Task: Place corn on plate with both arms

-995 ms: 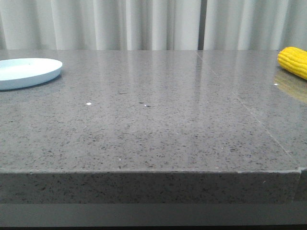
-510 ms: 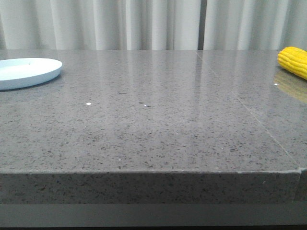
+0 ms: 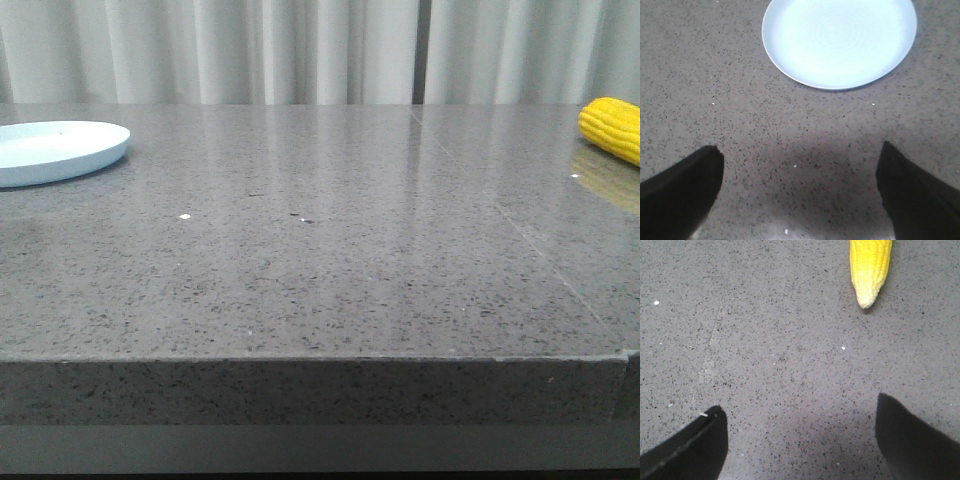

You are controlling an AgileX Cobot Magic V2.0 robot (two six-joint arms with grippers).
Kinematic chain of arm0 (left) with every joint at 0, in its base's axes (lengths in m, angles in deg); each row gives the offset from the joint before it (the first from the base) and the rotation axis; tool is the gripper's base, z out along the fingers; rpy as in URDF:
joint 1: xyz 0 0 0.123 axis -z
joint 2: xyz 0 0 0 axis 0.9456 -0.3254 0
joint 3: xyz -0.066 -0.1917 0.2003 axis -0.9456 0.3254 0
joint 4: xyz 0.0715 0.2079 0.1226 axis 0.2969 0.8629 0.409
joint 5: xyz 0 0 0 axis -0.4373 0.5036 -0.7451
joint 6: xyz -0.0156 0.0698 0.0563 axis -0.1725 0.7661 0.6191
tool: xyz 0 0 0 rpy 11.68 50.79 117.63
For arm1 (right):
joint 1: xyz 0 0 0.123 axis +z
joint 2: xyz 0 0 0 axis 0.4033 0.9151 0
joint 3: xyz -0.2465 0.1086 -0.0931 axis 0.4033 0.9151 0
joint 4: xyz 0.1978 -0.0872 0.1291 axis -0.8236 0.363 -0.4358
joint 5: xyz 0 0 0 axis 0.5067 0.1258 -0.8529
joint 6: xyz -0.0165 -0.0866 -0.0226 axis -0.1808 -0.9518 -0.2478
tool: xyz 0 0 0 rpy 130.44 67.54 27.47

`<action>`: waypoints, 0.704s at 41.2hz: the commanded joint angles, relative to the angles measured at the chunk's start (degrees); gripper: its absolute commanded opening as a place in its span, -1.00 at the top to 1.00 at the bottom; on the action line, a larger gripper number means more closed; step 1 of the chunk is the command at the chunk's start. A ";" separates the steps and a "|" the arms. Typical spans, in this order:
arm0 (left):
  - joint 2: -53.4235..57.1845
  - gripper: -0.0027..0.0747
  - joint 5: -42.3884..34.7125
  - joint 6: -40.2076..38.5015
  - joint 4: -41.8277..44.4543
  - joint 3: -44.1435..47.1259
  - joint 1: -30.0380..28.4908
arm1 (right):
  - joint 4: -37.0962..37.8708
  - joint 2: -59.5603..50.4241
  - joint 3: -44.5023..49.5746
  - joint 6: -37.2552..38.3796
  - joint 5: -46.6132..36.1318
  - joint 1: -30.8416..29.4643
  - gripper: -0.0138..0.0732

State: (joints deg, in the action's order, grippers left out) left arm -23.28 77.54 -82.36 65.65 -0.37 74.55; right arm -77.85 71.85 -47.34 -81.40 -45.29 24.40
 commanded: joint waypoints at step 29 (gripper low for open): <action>-34.05 -0.61 1.41 15.38 -29.26 -26.04 -16.59 | -0.18 -0.02 -1.61 -0.38 -2.92 0.02 -0.76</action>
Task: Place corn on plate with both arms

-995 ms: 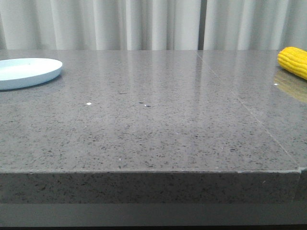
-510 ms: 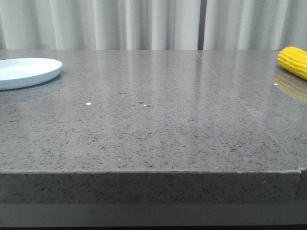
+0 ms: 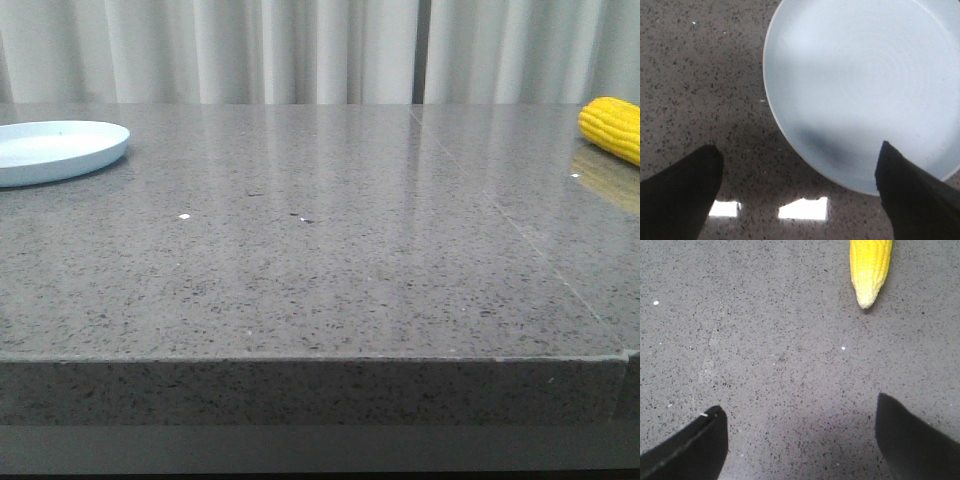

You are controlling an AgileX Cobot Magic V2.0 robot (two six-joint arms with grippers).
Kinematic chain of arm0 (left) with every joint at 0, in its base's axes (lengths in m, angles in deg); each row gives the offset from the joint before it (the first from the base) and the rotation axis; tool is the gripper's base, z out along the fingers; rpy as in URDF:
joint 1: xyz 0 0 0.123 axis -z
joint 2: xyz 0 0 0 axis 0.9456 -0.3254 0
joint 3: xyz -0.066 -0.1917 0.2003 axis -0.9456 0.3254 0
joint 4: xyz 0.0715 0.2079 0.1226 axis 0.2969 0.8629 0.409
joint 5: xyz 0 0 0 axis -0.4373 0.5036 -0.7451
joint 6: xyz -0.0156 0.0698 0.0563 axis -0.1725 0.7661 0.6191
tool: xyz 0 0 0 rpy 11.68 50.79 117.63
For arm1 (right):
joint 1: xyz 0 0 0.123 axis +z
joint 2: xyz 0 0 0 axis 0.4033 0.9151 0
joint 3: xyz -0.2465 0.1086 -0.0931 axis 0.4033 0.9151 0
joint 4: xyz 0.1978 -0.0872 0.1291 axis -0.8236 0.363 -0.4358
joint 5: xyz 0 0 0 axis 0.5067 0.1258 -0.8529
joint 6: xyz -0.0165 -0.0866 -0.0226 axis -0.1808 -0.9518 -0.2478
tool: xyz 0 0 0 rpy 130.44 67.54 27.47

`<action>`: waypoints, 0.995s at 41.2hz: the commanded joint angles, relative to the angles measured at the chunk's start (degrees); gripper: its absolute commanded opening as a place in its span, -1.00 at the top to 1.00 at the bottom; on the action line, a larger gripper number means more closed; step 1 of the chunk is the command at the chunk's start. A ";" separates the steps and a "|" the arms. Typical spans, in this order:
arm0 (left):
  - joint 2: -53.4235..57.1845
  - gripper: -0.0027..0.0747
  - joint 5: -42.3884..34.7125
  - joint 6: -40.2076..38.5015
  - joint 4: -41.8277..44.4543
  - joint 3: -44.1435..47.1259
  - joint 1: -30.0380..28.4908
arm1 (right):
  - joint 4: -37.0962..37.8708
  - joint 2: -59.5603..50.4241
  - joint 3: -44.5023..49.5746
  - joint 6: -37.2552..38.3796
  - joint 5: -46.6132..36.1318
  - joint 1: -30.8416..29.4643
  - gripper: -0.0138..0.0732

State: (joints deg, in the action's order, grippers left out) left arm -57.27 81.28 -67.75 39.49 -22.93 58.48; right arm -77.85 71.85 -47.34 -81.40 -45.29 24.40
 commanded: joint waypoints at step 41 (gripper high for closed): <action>-12.35 0.98 -4.37 1.55 -7.17 -10.74 -0.51 | -0.18 -0.02 -1.61 -0.38 -2.92 0.02 -0.76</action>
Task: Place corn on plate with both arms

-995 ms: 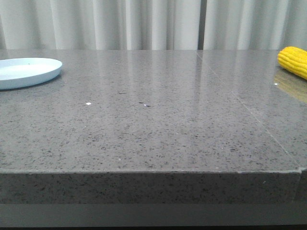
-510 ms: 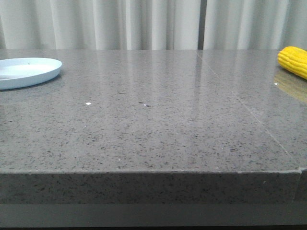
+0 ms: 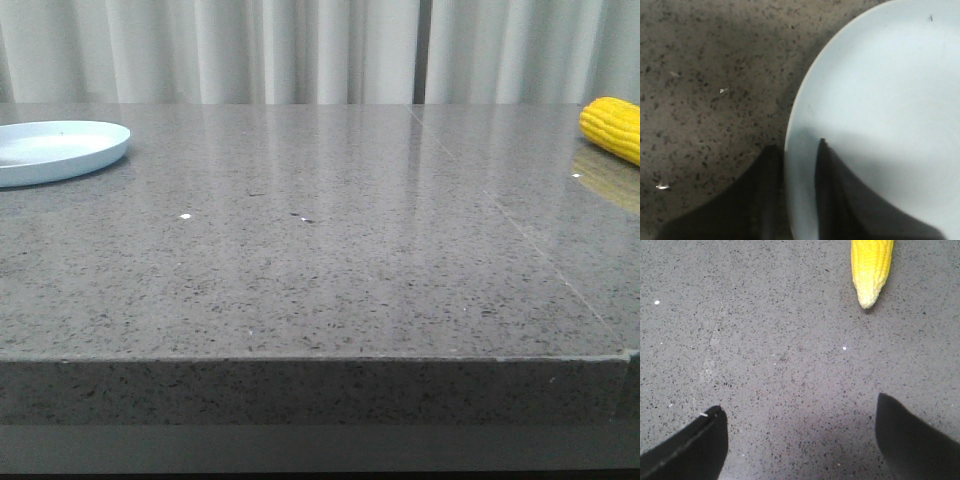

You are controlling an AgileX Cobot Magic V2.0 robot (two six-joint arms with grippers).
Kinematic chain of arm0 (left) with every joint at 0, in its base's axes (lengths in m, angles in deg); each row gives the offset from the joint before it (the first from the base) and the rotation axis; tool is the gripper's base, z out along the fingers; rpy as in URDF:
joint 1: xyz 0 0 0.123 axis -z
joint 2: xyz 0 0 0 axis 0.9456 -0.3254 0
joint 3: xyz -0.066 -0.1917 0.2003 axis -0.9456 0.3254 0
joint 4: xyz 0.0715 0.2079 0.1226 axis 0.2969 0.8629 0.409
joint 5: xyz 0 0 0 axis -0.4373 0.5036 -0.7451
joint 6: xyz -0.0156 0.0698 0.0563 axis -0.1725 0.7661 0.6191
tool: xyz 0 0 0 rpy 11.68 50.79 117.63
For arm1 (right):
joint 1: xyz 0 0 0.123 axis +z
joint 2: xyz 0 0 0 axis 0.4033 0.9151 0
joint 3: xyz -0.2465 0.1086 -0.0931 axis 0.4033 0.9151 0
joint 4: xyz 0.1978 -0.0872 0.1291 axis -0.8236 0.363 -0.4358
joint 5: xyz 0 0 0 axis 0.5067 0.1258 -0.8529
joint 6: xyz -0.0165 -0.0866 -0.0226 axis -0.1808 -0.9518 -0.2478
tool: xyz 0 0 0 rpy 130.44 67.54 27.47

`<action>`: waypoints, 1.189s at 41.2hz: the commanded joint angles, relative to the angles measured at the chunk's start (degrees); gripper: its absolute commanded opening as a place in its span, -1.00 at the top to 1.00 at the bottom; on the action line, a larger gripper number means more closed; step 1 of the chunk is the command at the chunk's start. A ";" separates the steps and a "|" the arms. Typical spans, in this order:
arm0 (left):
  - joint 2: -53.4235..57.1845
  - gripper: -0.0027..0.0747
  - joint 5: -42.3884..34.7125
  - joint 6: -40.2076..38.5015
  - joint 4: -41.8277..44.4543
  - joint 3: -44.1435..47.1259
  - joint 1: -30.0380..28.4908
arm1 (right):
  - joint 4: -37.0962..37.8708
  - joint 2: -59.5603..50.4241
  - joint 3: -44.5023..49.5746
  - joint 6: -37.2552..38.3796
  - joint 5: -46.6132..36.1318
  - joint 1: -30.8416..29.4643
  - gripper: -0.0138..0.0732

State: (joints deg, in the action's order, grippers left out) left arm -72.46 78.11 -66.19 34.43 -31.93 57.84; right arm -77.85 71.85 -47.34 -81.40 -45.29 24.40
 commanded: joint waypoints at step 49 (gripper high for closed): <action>12.10 0.98 12.52 16.30 -15.43 -4.58 24.61 | -0.18 -0.02 -1.61 -0.38 -2.92 0.02 -0.76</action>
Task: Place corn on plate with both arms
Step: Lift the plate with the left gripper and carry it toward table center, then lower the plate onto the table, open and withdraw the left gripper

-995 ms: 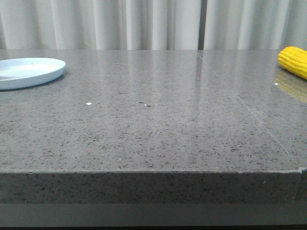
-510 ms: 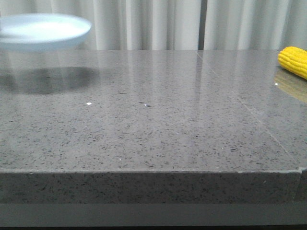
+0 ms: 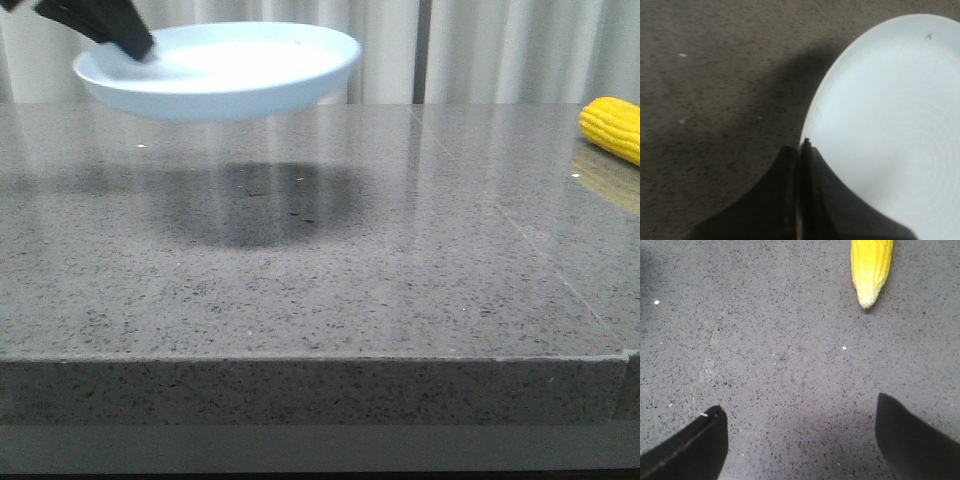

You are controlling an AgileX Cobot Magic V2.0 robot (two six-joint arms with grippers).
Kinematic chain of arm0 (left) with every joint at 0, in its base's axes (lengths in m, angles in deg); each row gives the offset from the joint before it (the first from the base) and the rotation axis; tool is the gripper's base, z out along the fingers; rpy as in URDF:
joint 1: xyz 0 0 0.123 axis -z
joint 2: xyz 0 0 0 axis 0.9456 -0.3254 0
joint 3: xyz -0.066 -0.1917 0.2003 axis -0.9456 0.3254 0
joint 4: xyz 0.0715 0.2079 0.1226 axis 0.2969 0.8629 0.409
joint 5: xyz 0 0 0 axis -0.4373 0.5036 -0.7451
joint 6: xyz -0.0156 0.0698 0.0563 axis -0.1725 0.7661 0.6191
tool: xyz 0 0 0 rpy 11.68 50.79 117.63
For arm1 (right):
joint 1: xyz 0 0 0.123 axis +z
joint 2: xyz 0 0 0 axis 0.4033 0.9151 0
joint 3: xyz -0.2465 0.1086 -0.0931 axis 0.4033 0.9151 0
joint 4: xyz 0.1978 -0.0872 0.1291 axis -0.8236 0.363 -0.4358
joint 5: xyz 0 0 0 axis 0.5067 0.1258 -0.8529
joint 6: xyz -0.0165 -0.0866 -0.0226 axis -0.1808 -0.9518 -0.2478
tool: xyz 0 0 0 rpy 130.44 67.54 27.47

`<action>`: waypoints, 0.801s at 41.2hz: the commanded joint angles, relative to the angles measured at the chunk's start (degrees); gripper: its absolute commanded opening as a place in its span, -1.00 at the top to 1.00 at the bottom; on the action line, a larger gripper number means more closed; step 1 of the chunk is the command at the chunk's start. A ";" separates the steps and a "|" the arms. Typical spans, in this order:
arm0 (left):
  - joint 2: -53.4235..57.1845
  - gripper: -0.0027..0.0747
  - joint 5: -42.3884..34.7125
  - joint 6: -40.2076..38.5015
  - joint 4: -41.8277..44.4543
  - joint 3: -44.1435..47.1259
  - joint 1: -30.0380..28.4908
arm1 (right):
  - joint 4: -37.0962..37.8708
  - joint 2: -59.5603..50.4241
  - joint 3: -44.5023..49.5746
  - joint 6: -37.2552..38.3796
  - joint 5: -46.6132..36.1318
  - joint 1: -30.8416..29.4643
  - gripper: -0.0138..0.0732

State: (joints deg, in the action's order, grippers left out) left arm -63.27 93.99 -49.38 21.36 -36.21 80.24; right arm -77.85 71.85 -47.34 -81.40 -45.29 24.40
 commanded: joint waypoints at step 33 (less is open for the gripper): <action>-5.29 0.81 -10.45 -0.65 -2.60 3.76 5.68 | -0.18 -0.02 -1.61 -0.38 -2.92 0.02 -0.76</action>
State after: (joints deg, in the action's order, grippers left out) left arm -71.04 84.90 -49.48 21.50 -31.00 85.34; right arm -77.85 71.85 -47.34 -81.40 -45.29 24.40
